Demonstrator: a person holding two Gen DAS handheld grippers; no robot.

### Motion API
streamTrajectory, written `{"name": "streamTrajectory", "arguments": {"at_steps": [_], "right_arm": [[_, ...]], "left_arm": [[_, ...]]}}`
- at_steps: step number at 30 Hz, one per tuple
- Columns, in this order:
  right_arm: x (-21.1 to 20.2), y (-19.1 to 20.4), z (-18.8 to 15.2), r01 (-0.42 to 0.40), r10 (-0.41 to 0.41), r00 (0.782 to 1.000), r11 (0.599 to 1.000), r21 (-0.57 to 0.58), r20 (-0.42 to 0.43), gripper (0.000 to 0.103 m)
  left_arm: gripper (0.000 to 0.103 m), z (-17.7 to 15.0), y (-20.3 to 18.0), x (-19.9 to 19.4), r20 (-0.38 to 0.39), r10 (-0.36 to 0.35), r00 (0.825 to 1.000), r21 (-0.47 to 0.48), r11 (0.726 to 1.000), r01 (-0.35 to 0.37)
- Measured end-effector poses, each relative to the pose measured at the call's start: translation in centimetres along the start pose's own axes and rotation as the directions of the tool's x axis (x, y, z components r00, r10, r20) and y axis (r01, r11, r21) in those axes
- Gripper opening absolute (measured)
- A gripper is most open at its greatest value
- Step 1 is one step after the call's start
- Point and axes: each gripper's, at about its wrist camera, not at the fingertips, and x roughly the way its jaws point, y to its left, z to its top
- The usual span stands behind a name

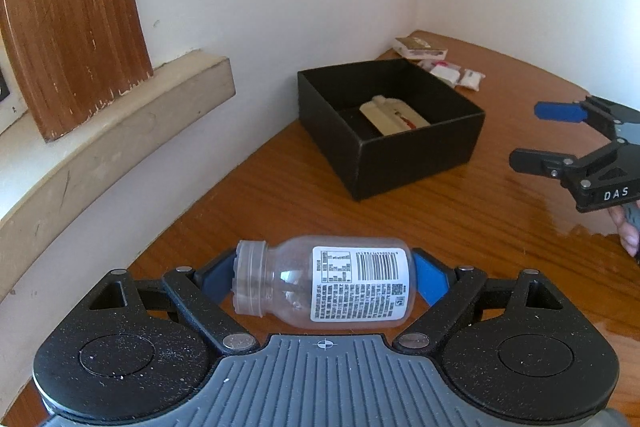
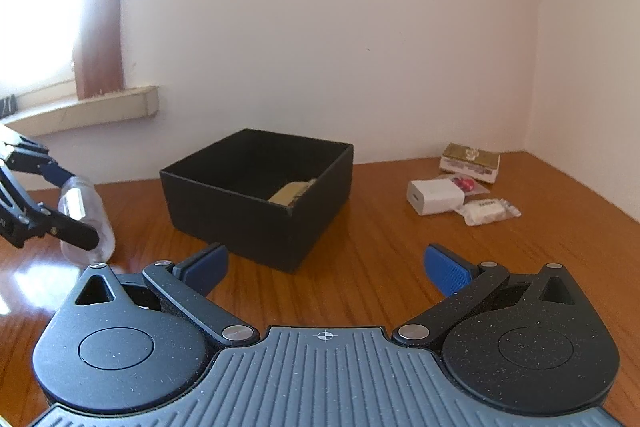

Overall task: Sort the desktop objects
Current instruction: 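Carry the bottle with the left gripper into the black box and open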

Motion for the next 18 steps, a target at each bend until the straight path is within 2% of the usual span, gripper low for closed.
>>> {"name": "streamTrajectory", "arguments": {"at_steps": [9,18], "right_arm": [[-0.1,-0.1,0.0,0.007,-0.007,1.0,1.0,0.021,0.003,0.103],[-0.1,-0.1,0.1,0.01,-0.01,1.0,1.0,0.023,0.001,0.103]], "left_arm": [[0.09,0.9,-0.3,-0.5,0.027,-0.004,1.0,0.011,1.0,0.004],[0.09,5.9,-1.9,-1.1,0.144,-0.042,0.989,0.074,0.997,0.031]]}}
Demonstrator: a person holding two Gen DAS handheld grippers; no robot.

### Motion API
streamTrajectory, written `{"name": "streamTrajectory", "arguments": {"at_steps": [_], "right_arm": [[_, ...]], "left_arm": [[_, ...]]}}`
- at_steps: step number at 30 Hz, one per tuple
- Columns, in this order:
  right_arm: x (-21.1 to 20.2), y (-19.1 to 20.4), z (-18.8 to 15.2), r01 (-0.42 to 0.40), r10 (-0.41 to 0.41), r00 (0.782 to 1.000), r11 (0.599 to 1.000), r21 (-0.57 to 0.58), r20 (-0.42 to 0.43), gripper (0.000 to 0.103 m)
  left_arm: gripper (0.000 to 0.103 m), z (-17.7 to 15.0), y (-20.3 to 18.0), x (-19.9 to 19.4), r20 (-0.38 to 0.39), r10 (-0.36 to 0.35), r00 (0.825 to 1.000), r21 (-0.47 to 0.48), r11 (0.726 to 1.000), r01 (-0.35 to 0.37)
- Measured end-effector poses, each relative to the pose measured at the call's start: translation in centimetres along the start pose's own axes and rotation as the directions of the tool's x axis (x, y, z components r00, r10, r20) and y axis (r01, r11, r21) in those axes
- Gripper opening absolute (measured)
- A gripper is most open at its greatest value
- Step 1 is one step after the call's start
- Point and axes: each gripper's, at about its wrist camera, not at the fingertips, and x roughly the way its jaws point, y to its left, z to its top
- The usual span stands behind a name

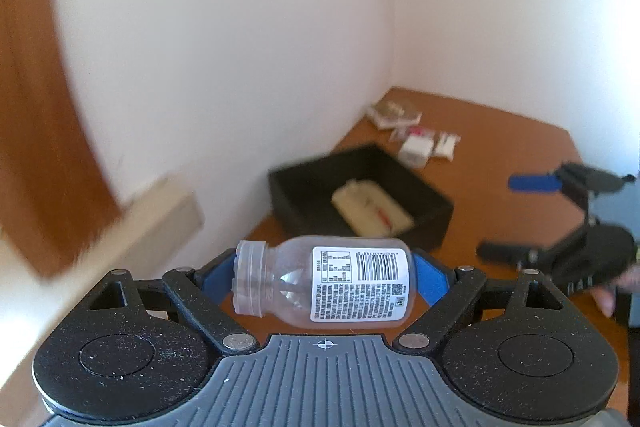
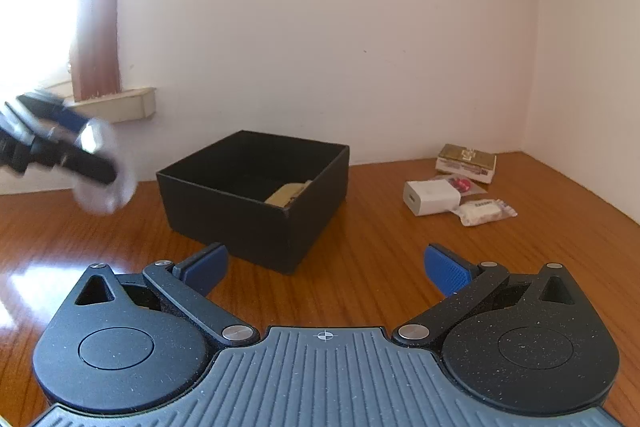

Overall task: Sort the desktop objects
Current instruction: 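Carry the bottle with the left gripper into the black box and open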

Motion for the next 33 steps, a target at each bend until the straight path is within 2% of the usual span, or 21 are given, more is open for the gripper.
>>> {"name": "streamTrajectory", "arguments": {"at_steps": [6,13,30,33], "right_arm": [[0.0,-0.1,0.0,0.002,-0.002,1.0,1.0,0.003,-0.001,0.103],[0.1,0.0,0.1,0.004,-0.004,1.0,1.0,0.0,-0.005,0.103],[0.1,0.1,0.2,0.011,-0.011,1.0,1.0,-0.007,-0.004,0.103],[0.1,0.1,0.3,0.012,-0.012,1.0,1.0,-0.008,-0.005,0.103]], "left_arm": [[0.09,3.1,-1.1,2.9,0.014,-0.004,1.0,0.062,0.998,0.003],[0.09,4.0,-2.4,6.2,-0.02,0.025,0.999,0.157,0.987,-0.021],[0.09,3.7,-2.4,7.0,-0.025,0.022,0.999,0.163,0.986,-0.017],[0.094,3.7,-2.3,6.7,-0.019,0.029,0.999,0.159,0.987,-0.026]]}}
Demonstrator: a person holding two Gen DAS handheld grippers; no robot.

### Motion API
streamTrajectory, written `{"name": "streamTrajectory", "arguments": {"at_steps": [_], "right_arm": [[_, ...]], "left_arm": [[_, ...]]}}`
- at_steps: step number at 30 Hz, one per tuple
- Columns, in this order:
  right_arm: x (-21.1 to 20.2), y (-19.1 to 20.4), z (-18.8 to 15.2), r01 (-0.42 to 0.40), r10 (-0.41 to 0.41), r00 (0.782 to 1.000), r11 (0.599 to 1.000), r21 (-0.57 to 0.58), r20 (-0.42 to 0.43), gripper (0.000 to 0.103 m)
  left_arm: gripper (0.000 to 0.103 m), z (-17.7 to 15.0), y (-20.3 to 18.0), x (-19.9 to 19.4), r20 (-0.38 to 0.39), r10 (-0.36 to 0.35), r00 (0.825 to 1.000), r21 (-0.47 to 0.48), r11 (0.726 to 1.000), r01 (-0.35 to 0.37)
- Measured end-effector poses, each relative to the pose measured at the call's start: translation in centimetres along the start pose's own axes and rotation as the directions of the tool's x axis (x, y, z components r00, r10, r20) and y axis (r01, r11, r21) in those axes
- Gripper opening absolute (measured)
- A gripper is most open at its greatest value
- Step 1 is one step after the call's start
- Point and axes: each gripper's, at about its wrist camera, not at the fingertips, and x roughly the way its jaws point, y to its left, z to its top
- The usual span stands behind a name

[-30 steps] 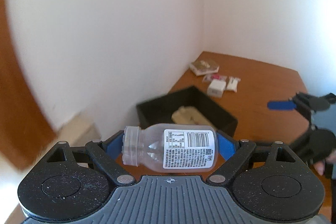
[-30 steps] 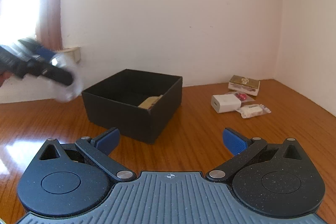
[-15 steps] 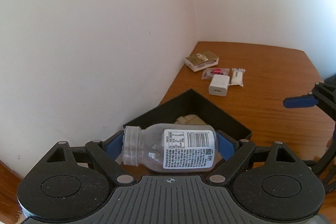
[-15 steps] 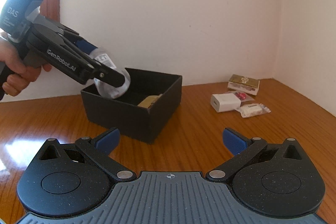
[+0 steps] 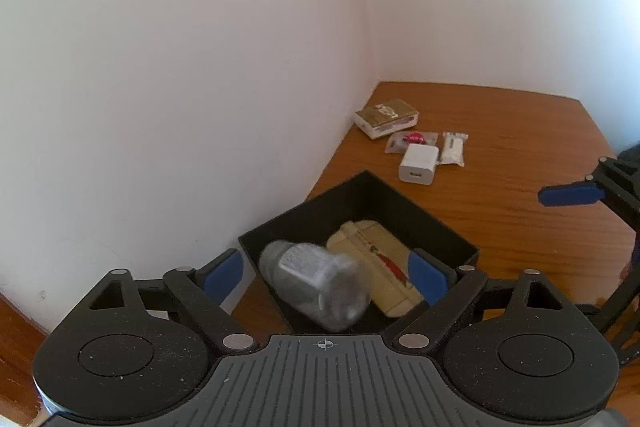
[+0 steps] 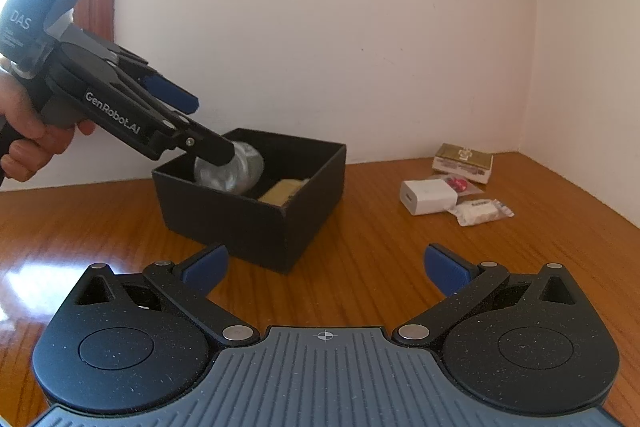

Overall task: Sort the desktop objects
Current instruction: 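Carry the bottle with the left gripper into the black box and open, then withdraw the open left gripper from the black box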

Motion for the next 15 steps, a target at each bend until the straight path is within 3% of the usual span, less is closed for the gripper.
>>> {"name": "streamTrajectory", "arguments": {"at_steps": [3,15], "right_arm": [[0.1,0.1,0.0,0.004,-0.004,1.0,1.0,-0.005,0.0,0.103],[0.0,0.0,0.1,0.006,-0.006,1.0,1.0,-0.006,-0.012,0.103]], "left_arm": [[0.102,-0.1,0.2,-0.4,0.009,0.008,1.0,-0.008,1.0,-0.007],[0.103,-2.0,0.4,-1.5,0.024,-0.002,1.0,-0.072,0.997,0.003]]}}
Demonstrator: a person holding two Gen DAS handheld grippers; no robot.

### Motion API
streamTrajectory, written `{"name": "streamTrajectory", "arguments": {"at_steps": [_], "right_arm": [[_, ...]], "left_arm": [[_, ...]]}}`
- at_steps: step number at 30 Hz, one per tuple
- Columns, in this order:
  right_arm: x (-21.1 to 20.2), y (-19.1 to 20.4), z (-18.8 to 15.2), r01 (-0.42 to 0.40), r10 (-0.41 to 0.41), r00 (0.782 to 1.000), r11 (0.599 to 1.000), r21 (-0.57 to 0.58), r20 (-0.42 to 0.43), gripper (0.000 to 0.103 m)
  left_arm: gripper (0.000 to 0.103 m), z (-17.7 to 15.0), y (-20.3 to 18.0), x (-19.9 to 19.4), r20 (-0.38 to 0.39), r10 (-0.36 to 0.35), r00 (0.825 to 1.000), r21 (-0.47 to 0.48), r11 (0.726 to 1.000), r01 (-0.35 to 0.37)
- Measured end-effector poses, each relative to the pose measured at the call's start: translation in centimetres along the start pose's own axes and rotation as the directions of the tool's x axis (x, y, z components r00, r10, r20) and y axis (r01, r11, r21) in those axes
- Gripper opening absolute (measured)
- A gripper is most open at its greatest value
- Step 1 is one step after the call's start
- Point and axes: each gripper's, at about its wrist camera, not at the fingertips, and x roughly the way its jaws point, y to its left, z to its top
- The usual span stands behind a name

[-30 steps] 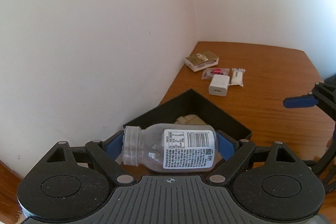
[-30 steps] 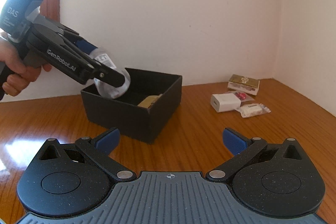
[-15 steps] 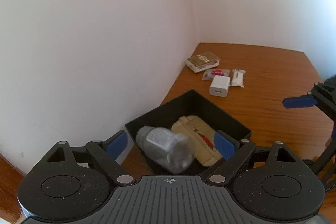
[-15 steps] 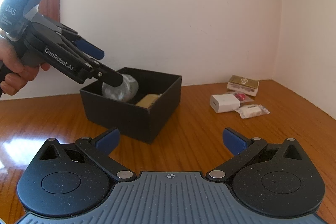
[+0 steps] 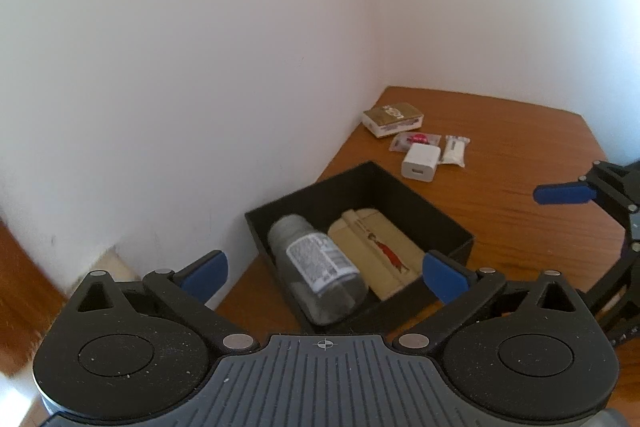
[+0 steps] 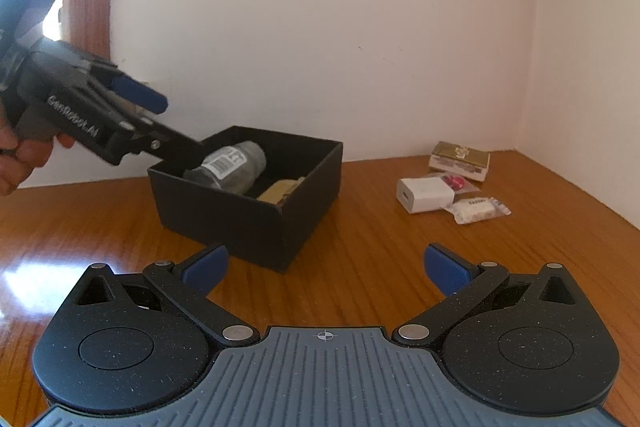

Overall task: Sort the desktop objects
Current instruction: 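Withdraw the open left gripper from the black box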

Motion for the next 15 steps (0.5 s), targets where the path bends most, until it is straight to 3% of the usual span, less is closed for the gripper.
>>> {"name": "streamTrajectory", "arguments": {"at_steps": [15], "right_arm": [[0.3,0.3,0.1,0.031,-0.031,0.999,0.999,-0.012,-0.018,0.103]], "left_arm": [[0.103,-4.0,0.4,-2.5,0.097,-0.018,0.995,-0.162,0.986,0.034]]}}
